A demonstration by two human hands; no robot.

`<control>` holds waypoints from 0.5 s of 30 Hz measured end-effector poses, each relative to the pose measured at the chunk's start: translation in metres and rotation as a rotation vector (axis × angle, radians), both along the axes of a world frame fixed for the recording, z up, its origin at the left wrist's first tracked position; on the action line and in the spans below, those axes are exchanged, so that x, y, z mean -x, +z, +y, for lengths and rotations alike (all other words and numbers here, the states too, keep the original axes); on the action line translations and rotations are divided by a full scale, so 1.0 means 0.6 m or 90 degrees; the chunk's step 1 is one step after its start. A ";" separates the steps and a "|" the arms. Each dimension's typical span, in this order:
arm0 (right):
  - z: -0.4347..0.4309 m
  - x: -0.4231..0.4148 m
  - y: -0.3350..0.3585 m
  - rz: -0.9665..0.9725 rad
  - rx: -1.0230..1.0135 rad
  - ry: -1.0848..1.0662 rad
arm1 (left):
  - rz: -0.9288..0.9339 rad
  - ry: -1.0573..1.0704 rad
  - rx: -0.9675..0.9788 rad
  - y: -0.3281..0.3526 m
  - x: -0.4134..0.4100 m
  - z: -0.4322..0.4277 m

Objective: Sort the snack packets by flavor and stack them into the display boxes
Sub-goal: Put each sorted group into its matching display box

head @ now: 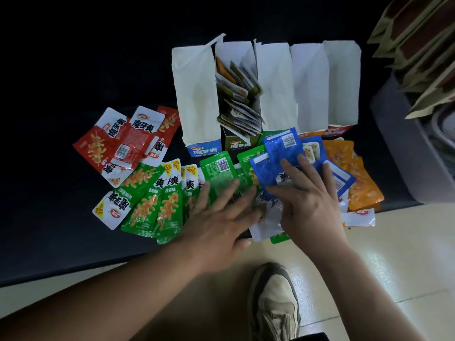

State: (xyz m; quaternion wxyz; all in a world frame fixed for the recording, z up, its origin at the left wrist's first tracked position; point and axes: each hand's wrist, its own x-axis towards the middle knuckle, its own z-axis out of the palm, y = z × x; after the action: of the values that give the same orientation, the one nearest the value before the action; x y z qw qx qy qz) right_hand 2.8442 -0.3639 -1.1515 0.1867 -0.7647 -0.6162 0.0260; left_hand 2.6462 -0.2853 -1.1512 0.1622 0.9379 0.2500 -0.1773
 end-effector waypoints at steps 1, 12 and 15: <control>0.000 -0.001 0.001 -0.006 0.015 0.007 | 0.017 -0.016 0.001 -0.001 -0.006 -0.002; -0.004 -0.013 0.011 0.004 0.106 0.045 | 0.023 -0.008 -0.092 -0.001 0.045 -0.002; -0.004 -0.011 0.005 -0.010 0.108 0.035 | -0.024 -0.021 -0.176 -0.004 0.060 0.009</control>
State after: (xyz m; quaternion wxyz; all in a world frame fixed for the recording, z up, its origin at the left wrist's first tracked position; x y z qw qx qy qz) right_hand 2.8509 -0.3664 -1.1484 0.1156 -0.7606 -0.6341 0.0775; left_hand 2.6101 -0.2797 -1.1534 0.0329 0.9585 0.2538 -0.1258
